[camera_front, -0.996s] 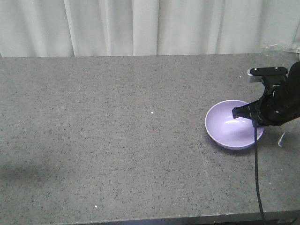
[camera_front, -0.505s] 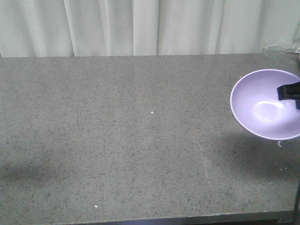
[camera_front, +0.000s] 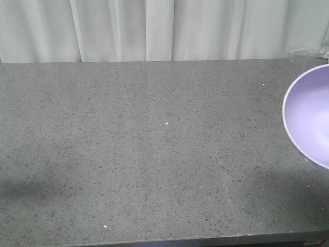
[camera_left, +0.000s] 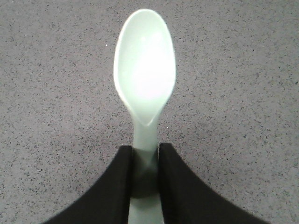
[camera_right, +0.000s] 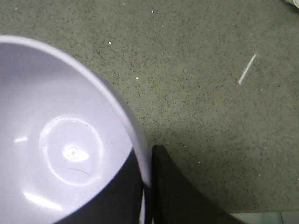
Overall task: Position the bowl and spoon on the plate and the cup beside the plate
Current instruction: 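Lift the lilac bowl with the right gripper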
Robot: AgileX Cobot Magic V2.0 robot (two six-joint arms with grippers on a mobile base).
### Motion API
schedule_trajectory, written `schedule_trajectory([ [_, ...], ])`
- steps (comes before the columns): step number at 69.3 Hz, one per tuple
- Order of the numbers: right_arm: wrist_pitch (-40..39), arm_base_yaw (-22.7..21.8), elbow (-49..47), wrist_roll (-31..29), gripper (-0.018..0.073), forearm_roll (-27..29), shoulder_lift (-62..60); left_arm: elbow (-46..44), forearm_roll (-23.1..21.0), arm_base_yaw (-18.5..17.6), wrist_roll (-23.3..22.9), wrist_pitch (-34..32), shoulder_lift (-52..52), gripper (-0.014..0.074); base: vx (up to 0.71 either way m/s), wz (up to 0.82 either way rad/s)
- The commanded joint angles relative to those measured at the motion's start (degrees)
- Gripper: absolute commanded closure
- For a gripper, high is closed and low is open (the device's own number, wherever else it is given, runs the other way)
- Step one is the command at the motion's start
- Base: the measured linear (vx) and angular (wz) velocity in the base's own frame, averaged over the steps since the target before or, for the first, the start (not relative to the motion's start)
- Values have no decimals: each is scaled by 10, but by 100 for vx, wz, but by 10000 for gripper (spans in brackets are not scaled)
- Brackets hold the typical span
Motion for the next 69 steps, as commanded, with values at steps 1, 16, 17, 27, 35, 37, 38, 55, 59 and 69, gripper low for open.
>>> schedule_trajectory([
  [1, -25, -3, -16, -4, 566, -6, 2, -14, -2, 1, 0, -33, -10, 603, 0, 0],
  [16, -25, -3, -16, -3, 566, -6, 2, -14, -2, 1, 0, -33, -10, 603, 0, 0],
  [17, -25, -3, -16, -3, 566, -6, 2, -14, -2, 1, 0, -33, -10, 603, 0, 0],
  [27, -24, -3, -16, -3, 566, -6, 2, -14, -2, 1, 0, -33, -10, 603, 0, 0],
  [35, -25, -3, -16, -3, 566, -6, 2, -14, -2, 1, 0, -33, -10, 603, 0, 0],
  [37, -25, -3, -16, -3, 566, -6, 2, -14, -2, 1, 0, -33, -10, 603, 0, 0],
  [38, -25, -3, -16, -3, 566, -6, 2, -14, -2, 1, 0, -33, -10, 603, 0, 0],
  [55, -25, -3, -16, -3, 566, -6, 2, -14, -2, 1, 0, -33, -10, 603, 0, 0],
  [59, -25, -3, -16, -3, 566, -6, 2, -14, -2, 1, 0, -33, -10, 603, 0, 0],
  [69, -25, -3, -16, -3, 566, -6, 2, -14, -2, 1, 0, -33, -10, 603, 0, 0],
])
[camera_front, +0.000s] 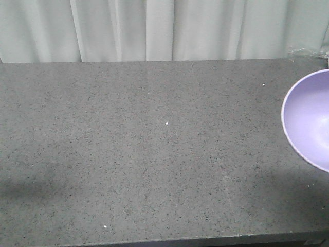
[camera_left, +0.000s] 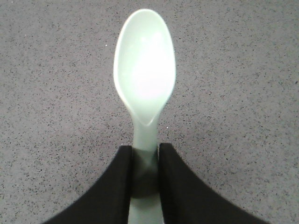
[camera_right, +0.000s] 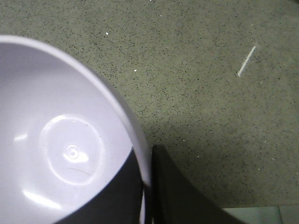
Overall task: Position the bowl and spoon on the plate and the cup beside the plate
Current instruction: 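Lift the lilac bowl with the right gripper, then drive the base toward the pale blue plate holding spoon and bowl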
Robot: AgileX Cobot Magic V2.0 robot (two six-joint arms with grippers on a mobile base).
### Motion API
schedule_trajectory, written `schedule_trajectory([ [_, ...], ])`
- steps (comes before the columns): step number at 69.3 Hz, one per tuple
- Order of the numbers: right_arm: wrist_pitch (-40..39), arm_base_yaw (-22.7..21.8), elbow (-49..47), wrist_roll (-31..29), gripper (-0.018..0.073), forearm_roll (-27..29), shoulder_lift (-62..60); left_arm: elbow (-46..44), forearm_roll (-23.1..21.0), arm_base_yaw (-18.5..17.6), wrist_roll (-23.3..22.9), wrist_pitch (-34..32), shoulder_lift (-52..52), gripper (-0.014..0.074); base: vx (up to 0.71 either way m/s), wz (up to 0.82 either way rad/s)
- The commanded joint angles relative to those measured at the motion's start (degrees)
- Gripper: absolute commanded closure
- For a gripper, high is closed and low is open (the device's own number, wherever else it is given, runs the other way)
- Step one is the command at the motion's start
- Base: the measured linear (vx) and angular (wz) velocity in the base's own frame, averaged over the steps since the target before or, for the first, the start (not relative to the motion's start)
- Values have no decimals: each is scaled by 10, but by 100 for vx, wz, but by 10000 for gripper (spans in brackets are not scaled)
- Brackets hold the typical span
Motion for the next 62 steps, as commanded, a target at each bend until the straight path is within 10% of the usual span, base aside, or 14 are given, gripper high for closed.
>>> schedule_trajectory([
  [1, -31, -3, -16, -3, 566, -4, -2, -14, -2, 1, 0, -33, -10, 603, 0, 0],
  [62, -31, -3, -16, -3, 566, -4, -2, -14, -2, 1, 0, -33, -10, 603, 0, -1],
])
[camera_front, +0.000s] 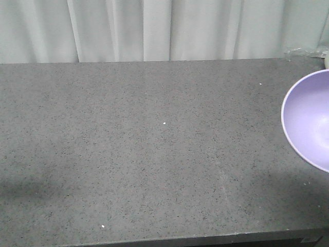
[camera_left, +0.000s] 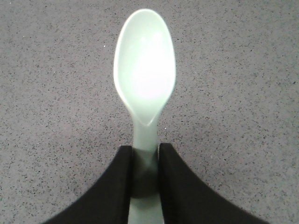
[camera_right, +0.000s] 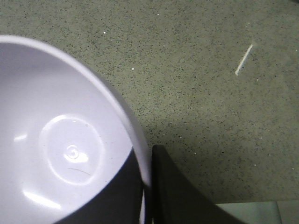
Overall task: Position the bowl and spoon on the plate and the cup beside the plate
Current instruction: 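Drive the base toward the pale blue plate holding spoon and bowl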
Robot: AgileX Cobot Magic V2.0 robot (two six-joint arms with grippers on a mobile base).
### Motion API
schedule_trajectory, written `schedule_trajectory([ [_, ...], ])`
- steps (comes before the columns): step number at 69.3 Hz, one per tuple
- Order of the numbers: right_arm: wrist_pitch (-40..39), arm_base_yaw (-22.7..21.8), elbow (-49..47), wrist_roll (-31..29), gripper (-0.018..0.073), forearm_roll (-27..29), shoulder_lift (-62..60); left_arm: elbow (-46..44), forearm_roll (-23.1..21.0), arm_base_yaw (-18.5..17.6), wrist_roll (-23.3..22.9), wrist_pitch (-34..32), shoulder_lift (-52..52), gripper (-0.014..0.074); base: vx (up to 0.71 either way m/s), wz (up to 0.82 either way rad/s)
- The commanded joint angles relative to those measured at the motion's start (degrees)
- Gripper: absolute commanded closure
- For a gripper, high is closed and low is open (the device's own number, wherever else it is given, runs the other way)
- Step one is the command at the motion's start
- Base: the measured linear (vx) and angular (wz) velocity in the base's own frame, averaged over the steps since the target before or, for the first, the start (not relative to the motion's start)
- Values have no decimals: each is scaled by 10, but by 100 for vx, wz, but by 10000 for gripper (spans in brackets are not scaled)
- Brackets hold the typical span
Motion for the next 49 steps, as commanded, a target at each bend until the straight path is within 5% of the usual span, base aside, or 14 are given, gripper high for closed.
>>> schedule_trajectory([
  [1, -31, -3, -16, -3, 566, -4, -2, -14, -2, 1, 0, -33, -10, 603, -1, -7],
  [49, -29, -3, -16, -3, 566, -4, -2, -14, -2, 1, 0, -33, -10, 603, -5, -31],
])
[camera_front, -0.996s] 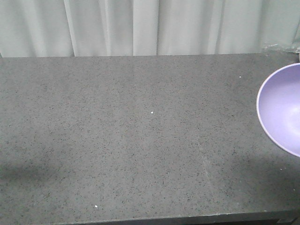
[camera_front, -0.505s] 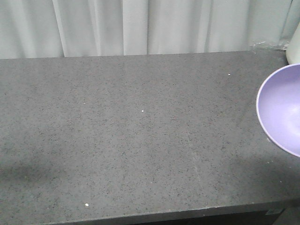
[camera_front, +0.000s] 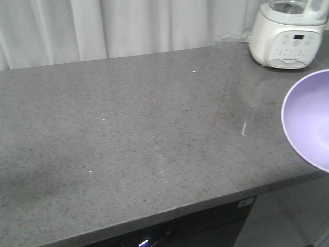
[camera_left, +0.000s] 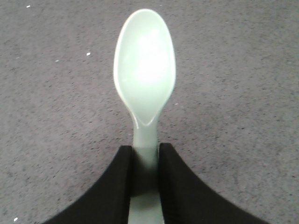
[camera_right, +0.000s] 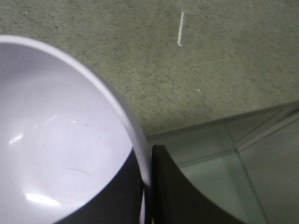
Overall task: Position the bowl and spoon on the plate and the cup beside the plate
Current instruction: 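Drive the base toward the pale blue plate holding spoon and bowl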
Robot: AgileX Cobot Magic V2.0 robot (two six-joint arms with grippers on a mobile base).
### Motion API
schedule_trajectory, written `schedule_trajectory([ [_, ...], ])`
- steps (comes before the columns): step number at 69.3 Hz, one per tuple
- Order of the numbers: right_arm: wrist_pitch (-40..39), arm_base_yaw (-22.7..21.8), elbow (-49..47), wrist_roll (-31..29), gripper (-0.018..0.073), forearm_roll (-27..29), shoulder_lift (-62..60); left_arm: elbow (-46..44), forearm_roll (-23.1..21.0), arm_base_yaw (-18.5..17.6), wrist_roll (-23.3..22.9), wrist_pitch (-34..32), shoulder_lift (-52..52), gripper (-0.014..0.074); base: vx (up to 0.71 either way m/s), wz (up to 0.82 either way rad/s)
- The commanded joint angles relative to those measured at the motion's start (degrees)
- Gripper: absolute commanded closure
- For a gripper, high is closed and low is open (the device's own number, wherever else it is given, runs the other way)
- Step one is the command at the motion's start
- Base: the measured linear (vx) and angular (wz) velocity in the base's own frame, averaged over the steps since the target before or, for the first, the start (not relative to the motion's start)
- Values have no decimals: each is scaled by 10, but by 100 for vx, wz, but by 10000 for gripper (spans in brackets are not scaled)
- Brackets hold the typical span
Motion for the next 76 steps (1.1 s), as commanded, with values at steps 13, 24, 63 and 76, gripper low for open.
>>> schedule_trajectory([
  [13, -29, -3, -16, -3, 566, -4, -2, -14, -2, 1, 0, -33, -10, 603, -8, -57],
  [24, -29, -3, -16, -3, 566, -4, -2, -14, -2, 1, 0, -33, -10, 603, -8, -58],
  [63, -29, -3, -16, -3, 566, -4, -2, -14, -2, 1, 0, -33, -10, 603, -5, -50],
  [76, -29, -3, -16, -3, 566, -4, -2, -14, -2, 1, 0, -33, -10, 603, 0, -50],
])
